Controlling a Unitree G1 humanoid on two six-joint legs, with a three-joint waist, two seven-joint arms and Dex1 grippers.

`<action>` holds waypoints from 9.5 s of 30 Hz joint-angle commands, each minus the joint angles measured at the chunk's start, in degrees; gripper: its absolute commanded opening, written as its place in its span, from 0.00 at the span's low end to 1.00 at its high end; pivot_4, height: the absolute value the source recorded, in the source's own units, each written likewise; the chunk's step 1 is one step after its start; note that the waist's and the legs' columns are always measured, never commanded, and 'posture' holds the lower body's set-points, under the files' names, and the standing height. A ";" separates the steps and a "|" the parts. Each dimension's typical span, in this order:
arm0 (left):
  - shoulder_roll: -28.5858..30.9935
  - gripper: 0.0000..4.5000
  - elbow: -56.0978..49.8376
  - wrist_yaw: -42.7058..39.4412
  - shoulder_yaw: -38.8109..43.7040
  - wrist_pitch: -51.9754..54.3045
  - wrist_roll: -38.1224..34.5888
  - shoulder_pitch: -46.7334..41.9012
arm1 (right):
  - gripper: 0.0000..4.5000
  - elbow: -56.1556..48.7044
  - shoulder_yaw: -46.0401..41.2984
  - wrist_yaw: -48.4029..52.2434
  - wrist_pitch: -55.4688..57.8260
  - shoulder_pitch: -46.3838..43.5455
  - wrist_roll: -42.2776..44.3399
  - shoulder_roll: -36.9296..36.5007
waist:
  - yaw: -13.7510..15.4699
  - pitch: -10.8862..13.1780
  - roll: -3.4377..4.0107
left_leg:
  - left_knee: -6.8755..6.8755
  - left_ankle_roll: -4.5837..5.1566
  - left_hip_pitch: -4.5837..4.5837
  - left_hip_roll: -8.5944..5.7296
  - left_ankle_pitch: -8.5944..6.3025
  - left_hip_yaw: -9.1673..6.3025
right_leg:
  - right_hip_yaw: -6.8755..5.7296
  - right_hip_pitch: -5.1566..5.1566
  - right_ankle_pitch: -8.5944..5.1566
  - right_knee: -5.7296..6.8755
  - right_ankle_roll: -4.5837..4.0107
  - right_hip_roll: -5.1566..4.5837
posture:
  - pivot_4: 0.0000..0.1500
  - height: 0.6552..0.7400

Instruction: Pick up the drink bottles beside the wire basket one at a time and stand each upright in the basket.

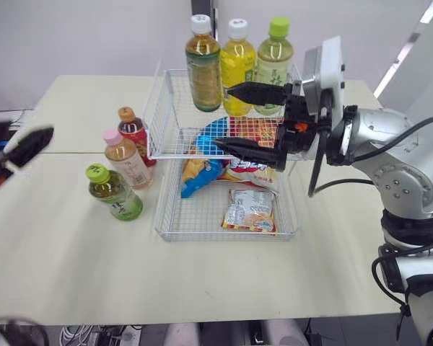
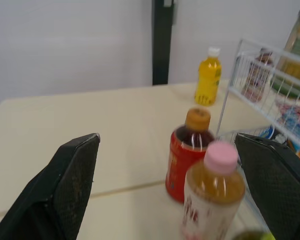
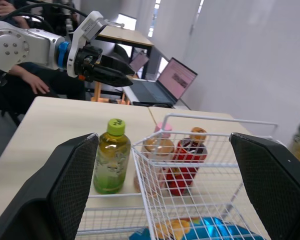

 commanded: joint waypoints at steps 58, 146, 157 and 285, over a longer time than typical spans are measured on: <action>2.06 0.30 -6.70 13.29 -19.36 -15.54 -9.77 2.91 | 1.00 12.61 -3.32 16.03 -7.84 -3.06 -4.04 -2.58 | 1.02 0.00 0.03 | -1.00 -0.03 1.27 0.28 -0.03 0.32 | 0.03 0.91 -0.17 -0.60 -0.76 0.53 | 1.00 1.00; 9.33 0.99 -2.84 1.30 -6.05 8.88 -3.73 -19.73 | 1.00 8.32 -0.26 12.17 -4.65 -2.50 2.90 -2.94 | 0.78 0.21 0.44 | -0.85 -0.16 0.77 0.25 -0.01 0.14 | -0.13 0.77 -0.11 -0.92 -0.58 0.62 | 1.00 1.00; -5.74 0.99 -20.95 0.91 16.60 13.81 -14.41 15.56 | 1.00 14.89 0.21 18.47 -8.62 -4.80 -0.89 1.63 | 1.12 0.08 0.24 | -0.87 -0.17 0.84 0.27 -0.02 0.02 | -0.13 0.87 -0.10 -0.93 -0.58 0.45 | 1.00 1.00; 4.85 0.98 15.41 5.29 -24.88 -7.93 1.21 -41.96 | 1.00 2.13 -6.06 3.82 -0.21 -1.78 6.82 -5.90 | 0.87 0.21 0.28 | -0.87 -0.26 0.76 0.26 0.06 0.18 | -0.07 0.73 0.02 -0.95 -0.53 0.67 | 1.00 1.00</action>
